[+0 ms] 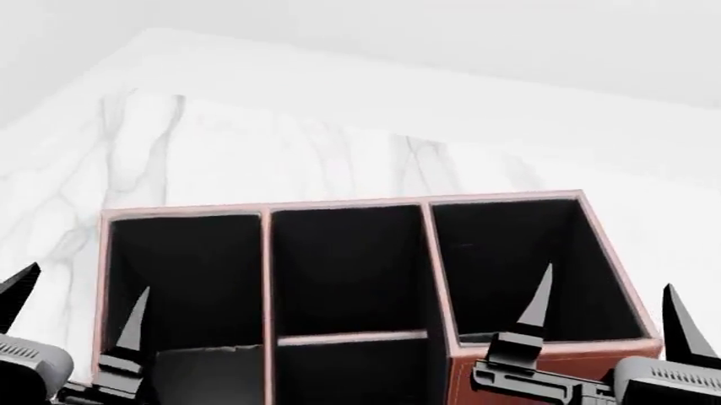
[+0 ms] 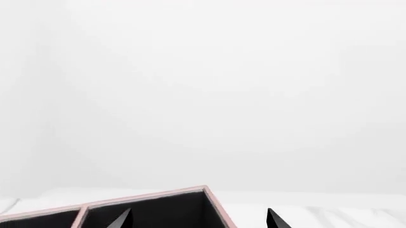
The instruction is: Pick up the book and place it in the front compartment of the caddy.
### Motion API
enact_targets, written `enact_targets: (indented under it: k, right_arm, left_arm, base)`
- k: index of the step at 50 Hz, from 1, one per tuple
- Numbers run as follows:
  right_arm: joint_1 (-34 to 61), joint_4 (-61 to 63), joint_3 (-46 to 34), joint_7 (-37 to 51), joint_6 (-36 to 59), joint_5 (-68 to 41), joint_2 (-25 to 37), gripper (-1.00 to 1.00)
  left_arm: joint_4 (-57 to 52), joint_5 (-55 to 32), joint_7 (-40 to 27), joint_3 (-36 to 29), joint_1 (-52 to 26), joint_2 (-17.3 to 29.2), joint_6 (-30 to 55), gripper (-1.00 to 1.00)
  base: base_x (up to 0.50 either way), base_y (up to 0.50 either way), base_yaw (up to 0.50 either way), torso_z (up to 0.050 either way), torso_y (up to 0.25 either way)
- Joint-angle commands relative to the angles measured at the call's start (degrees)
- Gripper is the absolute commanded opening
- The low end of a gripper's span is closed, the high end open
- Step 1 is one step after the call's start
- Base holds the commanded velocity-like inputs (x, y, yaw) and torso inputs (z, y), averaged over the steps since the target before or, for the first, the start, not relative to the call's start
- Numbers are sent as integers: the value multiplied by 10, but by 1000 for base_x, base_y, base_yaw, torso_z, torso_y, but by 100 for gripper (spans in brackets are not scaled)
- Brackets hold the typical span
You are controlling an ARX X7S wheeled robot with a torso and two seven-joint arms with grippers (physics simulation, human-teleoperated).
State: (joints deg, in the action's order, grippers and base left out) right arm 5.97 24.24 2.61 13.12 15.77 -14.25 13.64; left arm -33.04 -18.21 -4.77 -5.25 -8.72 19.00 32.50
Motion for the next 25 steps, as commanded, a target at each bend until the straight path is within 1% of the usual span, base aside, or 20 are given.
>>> enact_targets:
  k: [1,4,5,7,8,10,12,16,18,21,23,25]
  right_arm:
    - [3,-14,15,-4,5,13,2,100]
    - [3,-13,17,0,3,17,4,100]
    - [3,-13,18,1,2,18,5,100]
    - [3,-12,20,3,2,18,6,100]
    - [2,-12,21,4,0,19,7,100]
    - [2,-15,21,4,-2,19,7,100]
    - [1,-17,19,3,-5,19,7,100]
    - [1,-18,18,2,-9,20,10,100]
    - [-1,-15,19,2,-9,19,12,100]
    - [-3,-16,19,3,-11,19,12,100]
    - [-3,-18,18,4,-13,20,12,100]
    - [-4,-17,18,4,-13,19,13,100]
  left_arm:
    - [-104,-112,111,-9,-22,68,124,100]
    - [-131,-199,129,11,-44,81,201,100]
    - [-139,-235,129,17,-57,87,241,100]
    - [-155,-269,147,18,-63,98,261,100]
    - [-164,-290,146,22,-69,100,277,100]
    - [-167,-305,143,26,-75,100,288,100]
    - [-160,-362,121,36,-100,96,348,100]
    - [-172,-429,120,49,-117,102,386,100]
    - [-169,-488,100,62,-133,100,419,100]
    - [-172,-510,89,60,-142,102,432,100]
    - [-162,-552,78,63,-151,101,449,100]
    - [-158,-568,66,65,-155,99,454,100]
  base:
    - [0,0,0,0,0]
    - [0,0,0,0,0]
    - [0,0,0,0,0]
    - [0,0,0,0,0]
    - [0,0,0,0,0]
    - [0,0,0,0,0]
    - [0,0,0,0,0]
    - [0,0,0,0,0]
    - [0,0,0,0,0]
    - [0,0,0,0,0]
    - [0,0,0,0,0]
    - [0,0,0,0,0]
